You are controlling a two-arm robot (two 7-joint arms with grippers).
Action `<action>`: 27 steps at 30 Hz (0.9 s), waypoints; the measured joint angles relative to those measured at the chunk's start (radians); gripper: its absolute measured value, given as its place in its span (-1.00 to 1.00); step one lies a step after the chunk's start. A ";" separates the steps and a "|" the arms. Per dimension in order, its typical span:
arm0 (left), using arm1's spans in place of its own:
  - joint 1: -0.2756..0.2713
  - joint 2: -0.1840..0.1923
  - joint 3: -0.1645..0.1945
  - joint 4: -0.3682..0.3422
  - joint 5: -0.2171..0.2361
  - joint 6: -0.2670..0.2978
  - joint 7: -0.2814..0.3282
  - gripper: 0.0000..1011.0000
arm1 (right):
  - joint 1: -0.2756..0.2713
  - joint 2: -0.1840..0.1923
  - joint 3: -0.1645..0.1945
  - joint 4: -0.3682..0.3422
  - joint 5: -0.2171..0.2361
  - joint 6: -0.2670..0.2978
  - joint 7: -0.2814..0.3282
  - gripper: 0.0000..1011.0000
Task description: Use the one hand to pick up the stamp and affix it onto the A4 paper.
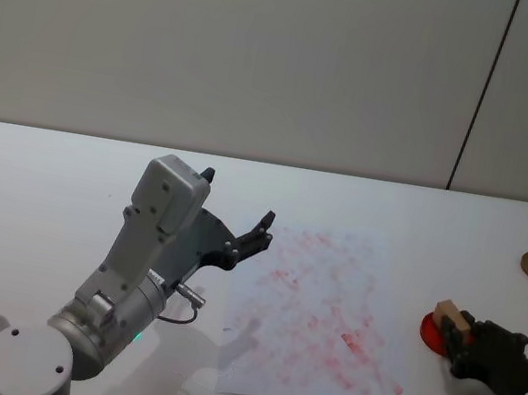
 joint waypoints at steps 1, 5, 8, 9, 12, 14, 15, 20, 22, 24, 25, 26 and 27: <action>0.000 0.000 0.000 0.000 0.000 0.000 0.000 0.96 | 0.001 -0.001 0.000 0.002 0.000 -0.001 -0.001 -0.57; 0.000 0.000 0.000 0.000 0.000 0.000 0.000 0.96 | 0.005 -0.003 -0.001 0.017 -0.003 -0.007 -0.010 -0.56; 0.000 0.000 0.000 0.000 0.000 0.000 0.000 0.96 | 0.007 -0.004 -0.001 0.023 -0.004 -0.009 -0.013 -0.56; 0.000 0.000 0.000 0.000 0.000 0.000 0.000 0.96 | 0.008 -0.005 -0.001 0.027 -0.005 -0.009 -0.015 -0.56; 0.000 0.000 0.000 0.000 0.000 0.000 0.000 0.96 | 0.012 -0.006 -0.001 0.034 -0.008 -0.010 -0.017 -0.56; 0.000 0.000 0.000 0.000 0.000 0.000 0.000 0.96 | 0.014 -0.007 -0.001 0.038 -0.008 -0.011 -0.018 -0.56; 0.000 0.000 0.000 0.000 0.000 0.000 0.000 0.96 | 0.016 -0.008 -0.002 0.041 -0.009 -0.012 -0.018 -0.56; 0.000 0.000 0.000 0.000 0.000 0.000 0.000 0.96 | 0.020 -0.011 -0.003 0.053 -0.011 -0.009 -0.019 -0.37; 0.000 0.000 0.000 0.000 0.000 0.000 0.000 0.96 | 0.021 -0.012 -0.003 0.054 -0.010 -0.009 -0.019 -0.22; 0.000 0.000 0.000 0.000 0.000 0.000 0.000 0.96 | 0.022 -0.013 -0.003 0.056 -0.008 -0.010 -0.019 -0.08; 0.000 0.000 0.000 0.000 0.000 0.000 0.000 0.96 | 0.023 -0.013 -0.003 0.056 -0.007 -0.011 -0.019 0.00; 0.000 0.000 0.000 0.000 0.000 0.000 0.000 0.96 | 0.023 -0.014 -0.004 0.056 -0.006 -0.012 -0.019 0.04; 0.000 0.000 0.000 0.000 0.000 0.000 0.000 0.96 | 0.023 -0.014 -0.004 0.056 -0.005 -0.014 -0.019 0.12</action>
